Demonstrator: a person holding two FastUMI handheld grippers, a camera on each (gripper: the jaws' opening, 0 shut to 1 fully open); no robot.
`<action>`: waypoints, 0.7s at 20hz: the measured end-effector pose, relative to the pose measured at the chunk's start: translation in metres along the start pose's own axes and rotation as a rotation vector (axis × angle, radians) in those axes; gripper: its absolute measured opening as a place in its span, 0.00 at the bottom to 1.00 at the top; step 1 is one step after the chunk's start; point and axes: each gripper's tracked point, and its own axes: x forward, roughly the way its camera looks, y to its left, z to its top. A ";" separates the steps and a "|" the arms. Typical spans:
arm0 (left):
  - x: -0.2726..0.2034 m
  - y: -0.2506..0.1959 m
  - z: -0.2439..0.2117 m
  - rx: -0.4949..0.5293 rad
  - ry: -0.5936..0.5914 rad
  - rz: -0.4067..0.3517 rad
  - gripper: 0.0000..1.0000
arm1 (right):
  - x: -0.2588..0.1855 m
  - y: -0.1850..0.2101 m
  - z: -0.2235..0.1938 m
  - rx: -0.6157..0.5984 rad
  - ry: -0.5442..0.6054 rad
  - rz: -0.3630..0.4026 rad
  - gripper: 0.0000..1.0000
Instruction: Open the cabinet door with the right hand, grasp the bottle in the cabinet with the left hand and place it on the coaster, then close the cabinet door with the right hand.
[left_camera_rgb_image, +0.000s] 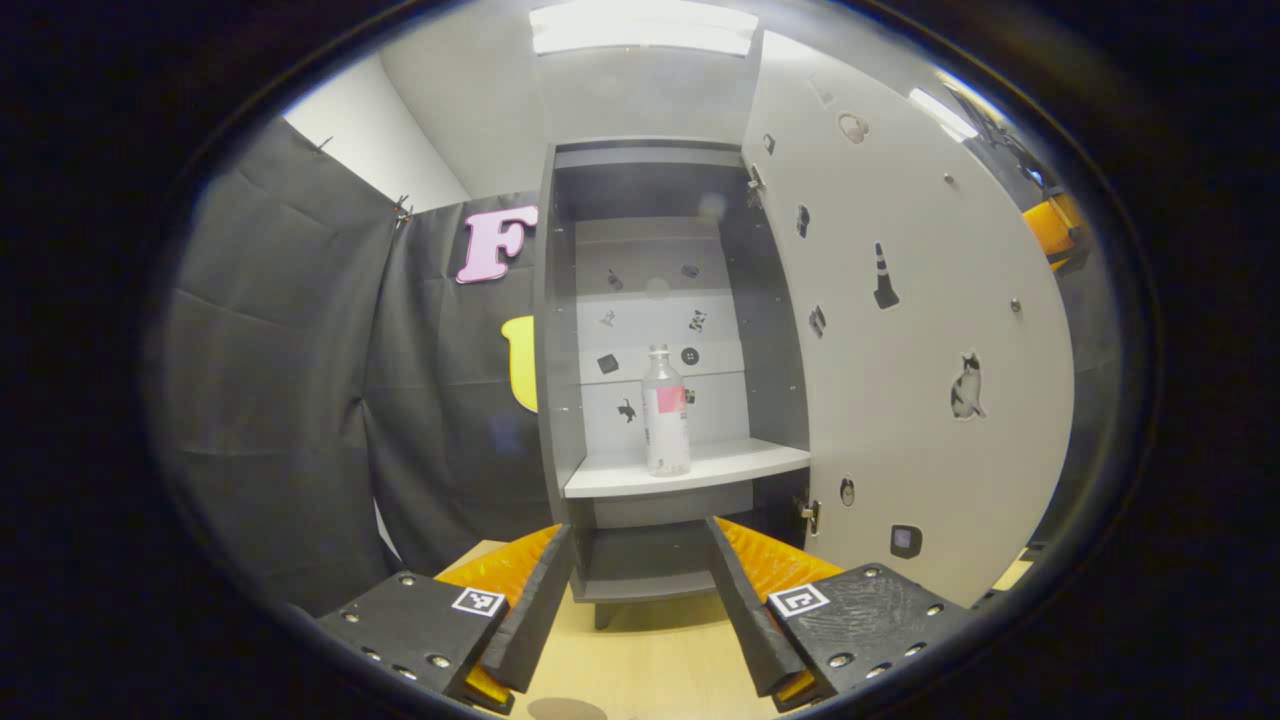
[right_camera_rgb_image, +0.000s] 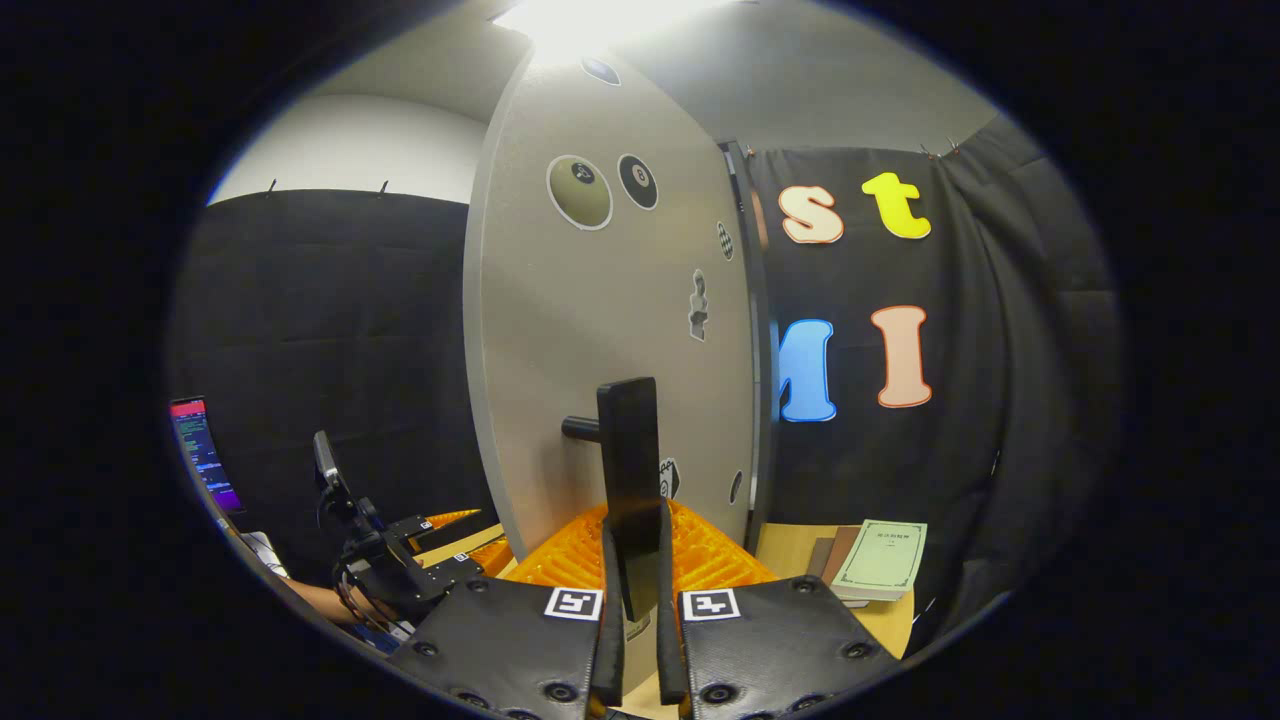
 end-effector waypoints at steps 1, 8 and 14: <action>0.001 -0.004 0.002 -0.003 -0.002 -0.001 0.79 | -0.001 -0.005 0.001 -0.006 -0.005 -0.017 0.14; 0.000 -0.031 0.013 0.013 -0.014 0.023 0.81 | -0.005 -0.032 0.004 0.046 -0.049 -0.076 0.14; 0.001 -0.043 0.039 0.035 -0.019 0.036 0.80 | -0.029 -0.032 -0.001 0.102 -0.059 0.006 0.17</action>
